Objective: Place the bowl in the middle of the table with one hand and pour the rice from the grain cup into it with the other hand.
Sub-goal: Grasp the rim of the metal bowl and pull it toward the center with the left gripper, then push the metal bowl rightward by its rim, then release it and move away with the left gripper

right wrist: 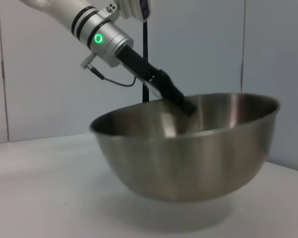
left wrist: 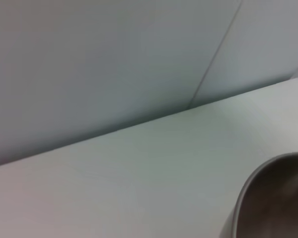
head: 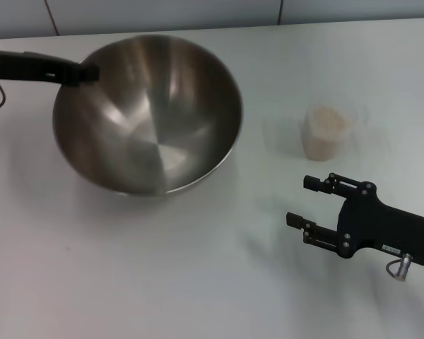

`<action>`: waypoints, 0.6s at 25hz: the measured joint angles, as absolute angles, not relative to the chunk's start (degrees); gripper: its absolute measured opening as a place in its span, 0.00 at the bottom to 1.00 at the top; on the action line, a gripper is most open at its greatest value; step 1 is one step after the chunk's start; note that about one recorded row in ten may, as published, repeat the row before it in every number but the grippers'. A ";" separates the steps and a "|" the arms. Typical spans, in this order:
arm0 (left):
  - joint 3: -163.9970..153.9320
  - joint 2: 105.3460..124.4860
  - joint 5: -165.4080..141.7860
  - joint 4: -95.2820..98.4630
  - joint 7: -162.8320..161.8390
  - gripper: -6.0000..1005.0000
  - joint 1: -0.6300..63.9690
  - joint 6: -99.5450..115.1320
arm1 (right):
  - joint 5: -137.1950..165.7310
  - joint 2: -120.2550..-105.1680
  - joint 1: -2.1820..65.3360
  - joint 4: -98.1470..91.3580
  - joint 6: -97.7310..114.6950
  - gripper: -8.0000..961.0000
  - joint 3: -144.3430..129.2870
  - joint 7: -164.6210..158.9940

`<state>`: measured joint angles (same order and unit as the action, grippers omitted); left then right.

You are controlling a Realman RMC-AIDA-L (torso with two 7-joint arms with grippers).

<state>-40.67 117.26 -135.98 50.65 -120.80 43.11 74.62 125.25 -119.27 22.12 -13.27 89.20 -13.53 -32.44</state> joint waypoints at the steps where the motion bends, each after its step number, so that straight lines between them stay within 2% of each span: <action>1: -40.77 117.34 -135.78 50.66 -120.80 0.04 43.40 74.70 | 125.24 -119.27 22.13 -13.27 89.20 0.70 -13.54 -32.43; 15: -42.05 118.54 -134.14 43.13 -118.81 0.04 50.19 71.60 | 125.25 -119.27 22.07 -13.27 89.21 0.70 -13.54 -32.43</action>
<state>-42.05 118.54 -134.14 43.13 -118.81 50.19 71.60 125.25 -119.27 22.07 -13.27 89.21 -13.54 -32.43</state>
